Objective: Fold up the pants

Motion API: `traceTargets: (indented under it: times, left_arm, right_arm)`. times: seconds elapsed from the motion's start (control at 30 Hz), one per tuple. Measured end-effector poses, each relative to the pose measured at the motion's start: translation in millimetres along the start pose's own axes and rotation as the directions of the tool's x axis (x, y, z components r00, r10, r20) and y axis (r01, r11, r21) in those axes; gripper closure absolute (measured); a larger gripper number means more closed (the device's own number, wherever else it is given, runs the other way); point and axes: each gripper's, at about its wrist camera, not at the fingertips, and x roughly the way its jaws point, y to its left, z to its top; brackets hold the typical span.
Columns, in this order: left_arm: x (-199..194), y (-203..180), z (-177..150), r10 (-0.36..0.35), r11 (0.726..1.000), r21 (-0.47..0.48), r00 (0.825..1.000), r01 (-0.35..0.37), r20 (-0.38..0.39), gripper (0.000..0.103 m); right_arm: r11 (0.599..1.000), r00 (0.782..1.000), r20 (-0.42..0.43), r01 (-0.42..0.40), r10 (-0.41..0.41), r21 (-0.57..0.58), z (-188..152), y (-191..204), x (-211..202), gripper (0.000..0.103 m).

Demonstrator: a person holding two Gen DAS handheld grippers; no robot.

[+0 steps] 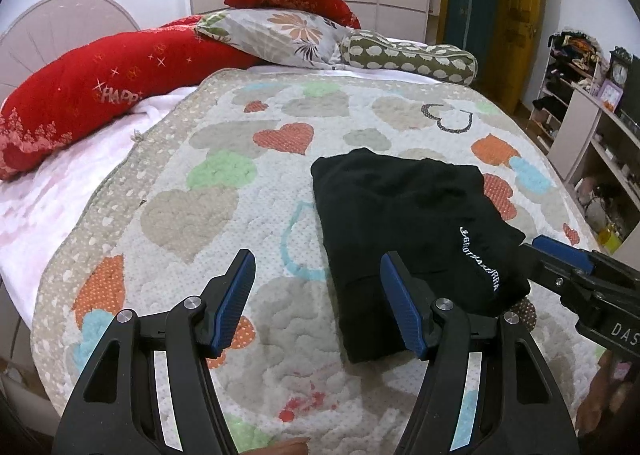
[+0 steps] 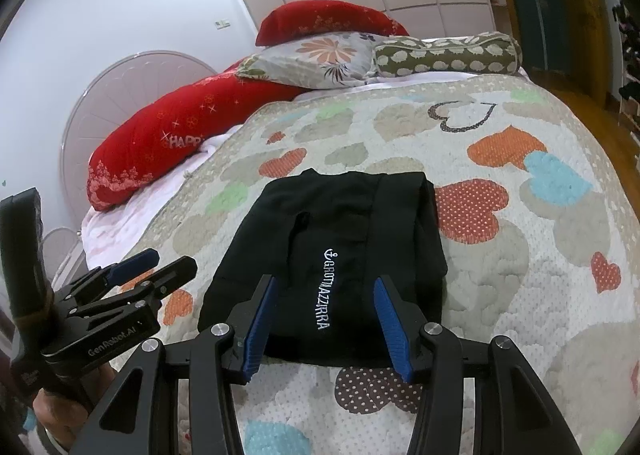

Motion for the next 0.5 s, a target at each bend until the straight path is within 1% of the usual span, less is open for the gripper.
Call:
traceTargets:
  times: [0.17, 0.5]
  left_arm:
    - [-3.5, -1.1, 0.0, 0.013, 1.000, 0.006, 1.000, -0.013, 0.014, 0.038]
    - [-3.2, -1.6, -0.6, 0.022, 1.000, 0.008, 1.000, -0.022, 0.013, 0.038]
  right_arm:
    - [1.000, 1.000, -0.001, 0.001, -0.001, 0.004, -1.5, -0.4, -0.1, 0.054]
    - [1.000, 1.000, -0.005, 0.002, -0.002, 0.008, -2.1, 0.4, 0.5, 0.054]
